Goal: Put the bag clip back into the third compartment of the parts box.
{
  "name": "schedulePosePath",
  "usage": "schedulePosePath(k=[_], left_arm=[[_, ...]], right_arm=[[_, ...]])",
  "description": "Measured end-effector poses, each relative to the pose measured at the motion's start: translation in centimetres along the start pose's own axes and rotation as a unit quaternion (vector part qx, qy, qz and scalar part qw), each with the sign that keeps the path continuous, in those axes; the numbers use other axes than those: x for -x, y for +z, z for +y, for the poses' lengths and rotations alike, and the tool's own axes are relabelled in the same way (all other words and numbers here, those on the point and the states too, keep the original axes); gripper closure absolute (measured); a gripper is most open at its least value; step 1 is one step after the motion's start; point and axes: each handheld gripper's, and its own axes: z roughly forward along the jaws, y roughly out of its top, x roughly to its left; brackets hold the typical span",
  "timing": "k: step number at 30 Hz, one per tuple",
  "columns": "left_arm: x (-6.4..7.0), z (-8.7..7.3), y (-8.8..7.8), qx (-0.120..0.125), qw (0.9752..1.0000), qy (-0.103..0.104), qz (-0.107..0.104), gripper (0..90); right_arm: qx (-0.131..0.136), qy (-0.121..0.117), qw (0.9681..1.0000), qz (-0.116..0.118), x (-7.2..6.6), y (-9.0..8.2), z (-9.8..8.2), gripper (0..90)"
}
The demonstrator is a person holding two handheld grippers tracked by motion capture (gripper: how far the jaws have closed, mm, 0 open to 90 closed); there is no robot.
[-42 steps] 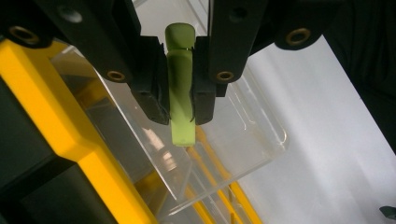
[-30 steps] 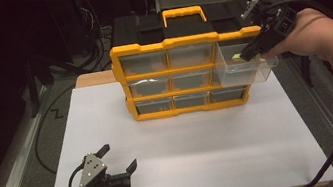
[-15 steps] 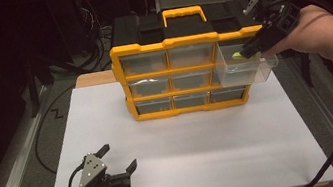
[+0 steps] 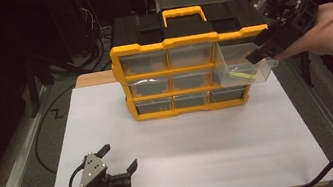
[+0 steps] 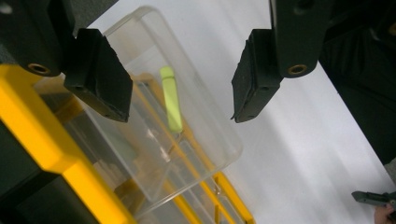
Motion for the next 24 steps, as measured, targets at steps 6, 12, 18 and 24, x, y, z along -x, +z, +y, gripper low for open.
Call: schedulePosePath(k=[6,12,18,24], left_arm=[[0.1,0.1,-0.1,0.001,1.0,0.001,0.0,0.4],[0.0,0.1,-0.1,0.002,1.0,0.0,0.0,0.4],[0.0,0.1,-0.1,0.003,1.0,-0.001,0.0,0.3],[0.0,0.1,-0.2,0.004,1.0,-0.002,0.0,0.4]], right_arm=[[-0.005,0.001,1.0,-0.001,-1.2,-0.4,-1.3,37.5],[-0.014,0.006,0.9999,-0.001,-2.1,-0.2,-2.8,32.8],[-0.021,0.007,0.9998,0.004,-2.9,0.7,-3.9,28.8],[-0.033,-0.004,0.9994,0.014,-3.9,2.2,-4.4,25.6]])
